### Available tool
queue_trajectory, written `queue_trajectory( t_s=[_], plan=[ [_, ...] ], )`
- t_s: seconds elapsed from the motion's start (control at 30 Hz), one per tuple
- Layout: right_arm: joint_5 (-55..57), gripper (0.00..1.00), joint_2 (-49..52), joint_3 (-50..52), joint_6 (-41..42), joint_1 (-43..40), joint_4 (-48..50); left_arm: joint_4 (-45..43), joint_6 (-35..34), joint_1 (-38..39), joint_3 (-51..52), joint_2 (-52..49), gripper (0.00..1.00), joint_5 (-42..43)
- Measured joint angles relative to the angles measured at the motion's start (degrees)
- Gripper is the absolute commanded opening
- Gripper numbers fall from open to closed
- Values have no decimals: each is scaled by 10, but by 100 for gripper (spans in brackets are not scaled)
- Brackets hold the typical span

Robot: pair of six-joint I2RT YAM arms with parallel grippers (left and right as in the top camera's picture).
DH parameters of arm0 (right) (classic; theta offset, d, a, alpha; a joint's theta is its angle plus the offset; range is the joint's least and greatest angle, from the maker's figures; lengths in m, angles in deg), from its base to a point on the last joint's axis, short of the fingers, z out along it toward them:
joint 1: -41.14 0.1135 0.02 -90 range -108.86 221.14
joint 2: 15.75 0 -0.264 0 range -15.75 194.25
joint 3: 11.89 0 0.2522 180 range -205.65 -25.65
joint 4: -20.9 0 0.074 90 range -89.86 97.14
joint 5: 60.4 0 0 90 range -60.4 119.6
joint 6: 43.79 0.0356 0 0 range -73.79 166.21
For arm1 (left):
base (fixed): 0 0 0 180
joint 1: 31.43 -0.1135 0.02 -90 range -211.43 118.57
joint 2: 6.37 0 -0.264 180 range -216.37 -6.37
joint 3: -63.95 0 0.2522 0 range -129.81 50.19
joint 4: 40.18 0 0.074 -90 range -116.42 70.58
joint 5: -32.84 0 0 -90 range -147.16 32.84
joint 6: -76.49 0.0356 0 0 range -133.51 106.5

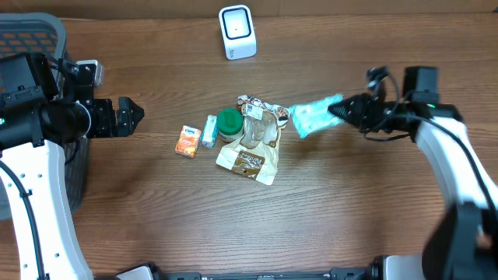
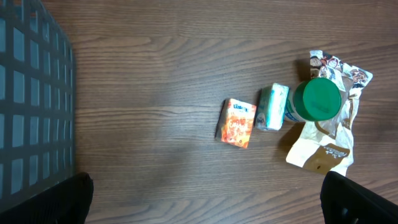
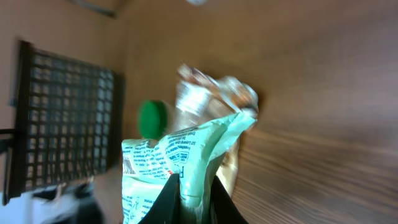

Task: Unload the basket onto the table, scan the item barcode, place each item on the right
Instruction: 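Lift the wipes packet and hold it in front of the scanner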

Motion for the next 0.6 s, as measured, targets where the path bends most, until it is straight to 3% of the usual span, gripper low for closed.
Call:
queue_trajectory(
  t_s=[0.3, 0.6],
  plan=[
    [128, 4, -215, -2, 107, 92, 24, 0, 0, 0, 0, 0, 100, 0],
    [296, 4, -263, -2, 207, 257, 58, 0, 0, 0, 0, 0, 100, 0]
  ],
)
